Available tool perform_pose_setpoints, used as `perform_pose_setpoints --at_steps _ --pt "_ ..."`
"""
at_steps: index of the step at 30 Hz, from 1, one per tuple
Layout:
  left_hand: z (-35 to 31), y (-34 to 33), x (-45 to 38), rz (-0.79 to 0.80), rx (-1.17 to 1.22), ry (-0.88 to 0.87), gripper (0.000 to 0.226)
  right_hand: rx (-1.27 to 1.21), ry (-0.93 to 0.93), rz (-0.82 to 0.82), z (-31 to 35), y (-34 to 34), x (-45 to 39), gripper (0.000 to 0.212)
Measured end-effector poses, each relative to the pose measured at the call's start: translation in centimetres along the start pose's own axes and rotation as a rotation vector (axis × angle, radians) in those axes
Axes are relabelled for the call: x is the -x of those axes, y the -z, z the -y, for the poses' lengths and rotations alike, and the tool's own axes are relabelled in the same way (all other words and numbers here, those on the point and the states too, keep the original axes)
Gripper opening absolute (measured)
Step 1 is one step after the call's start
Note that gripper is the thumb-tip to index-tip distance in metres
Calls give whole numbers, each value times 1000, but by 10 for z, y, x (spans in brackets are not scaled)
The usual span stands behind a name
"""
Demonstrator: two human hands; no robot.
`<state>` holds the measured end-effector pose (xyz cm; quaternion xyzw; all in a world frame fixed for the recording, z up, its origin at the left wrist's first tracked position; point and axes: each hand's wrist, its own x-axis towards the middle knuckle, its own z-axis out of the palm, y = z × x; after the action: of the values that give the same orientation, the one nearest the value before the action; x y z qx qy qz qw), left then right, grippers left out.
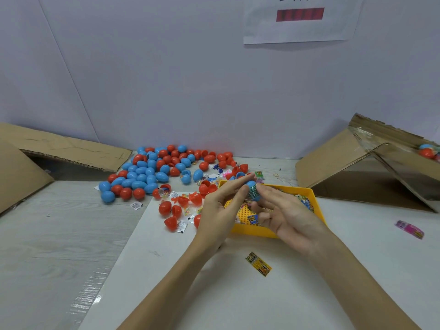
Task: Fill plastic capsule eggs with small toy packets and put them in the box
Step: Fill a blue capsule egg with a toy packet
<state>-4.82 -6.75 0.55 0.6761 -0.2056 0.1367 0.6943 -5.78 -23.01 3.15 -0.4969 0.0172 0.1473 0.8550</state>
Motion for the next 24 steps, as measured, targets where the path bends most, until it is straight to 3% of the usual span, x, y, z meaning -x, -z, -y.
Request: perform_pose_setpoints --at_steps 4,6,10,20,24 --pt "0 -3 1 -62 -31 114 25 524 381 -106 -2 1 1 36" --pt "0 -1 1 -72 -14 112 20 613 453 -58 -4 4 -1 30" --pt "1 3 -1 -72 -18 103 25 557 461 -37 -5 9 -5 37" --pt "6 3 -1 -69 -95 4 29 496 416 -119 -13 11 -12 24" --pt "3 6 -2 16 -128 -12 38 493 395 -112 -14 13 -12 25"
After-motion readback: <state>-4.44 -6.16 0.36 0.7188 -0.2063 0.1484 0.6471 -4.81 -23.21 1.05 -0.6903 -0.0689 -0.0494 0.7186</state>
